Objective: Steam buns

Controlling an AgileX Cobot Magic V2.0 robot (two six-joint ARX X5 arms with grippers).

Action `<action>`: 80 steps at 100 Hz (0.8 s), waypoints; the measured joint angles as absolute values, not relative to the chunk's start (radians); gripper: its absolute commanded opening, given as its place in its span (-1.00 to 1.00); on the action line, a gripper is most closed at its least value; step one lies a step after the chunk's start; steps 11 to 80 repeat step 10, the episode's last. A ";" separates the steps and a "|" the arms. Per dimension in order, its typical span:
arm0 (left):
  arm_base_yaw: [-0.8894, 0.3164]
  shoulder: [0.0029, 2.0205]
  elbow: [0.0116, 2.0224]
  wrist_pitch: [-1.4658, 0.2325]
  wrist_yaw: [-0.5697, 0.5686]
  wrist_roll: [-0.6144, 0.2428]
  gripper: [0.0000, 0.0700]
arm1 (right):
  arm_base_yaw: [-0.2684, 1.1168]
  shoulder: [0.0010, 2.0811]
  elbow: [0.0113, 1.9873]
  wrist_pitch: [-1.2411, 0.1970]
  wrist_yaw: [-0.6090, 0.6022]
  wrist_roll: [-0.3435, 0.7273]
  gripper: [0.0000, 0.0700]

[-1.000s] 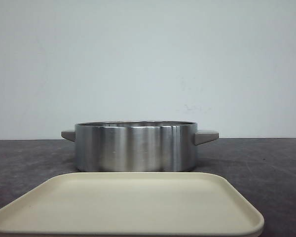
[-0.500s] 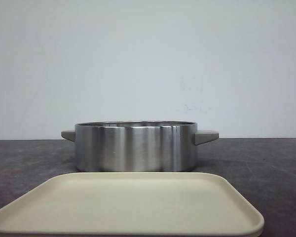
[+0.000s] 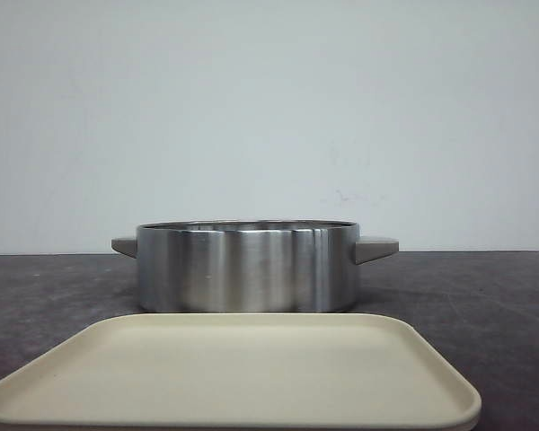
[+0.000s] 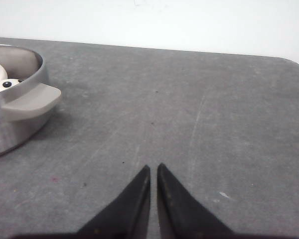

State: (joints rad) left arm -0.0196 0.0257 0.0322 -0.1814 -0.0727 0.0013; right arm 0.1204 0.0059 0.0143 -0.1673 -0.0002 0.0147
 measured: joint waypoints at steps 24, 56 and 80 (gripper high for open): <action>-0.020 0.026 0.032 -0.181 -0.073 0.002 -1.00 | 0.120 0.006 0.014 -0.167 0.000 0.015 -0.95; -0.020 0.026 0.032 -0.181 -0.073 0.002 -1.00 | 0.120 0.006 0.014 -0.167 0.000 0.015 -0.95; -0.020 0.026 0.032 -0.181 -0.073 0.002 -1.00 | 0.120 0.006 0.014 -0.167 0.000 0.015 -0.95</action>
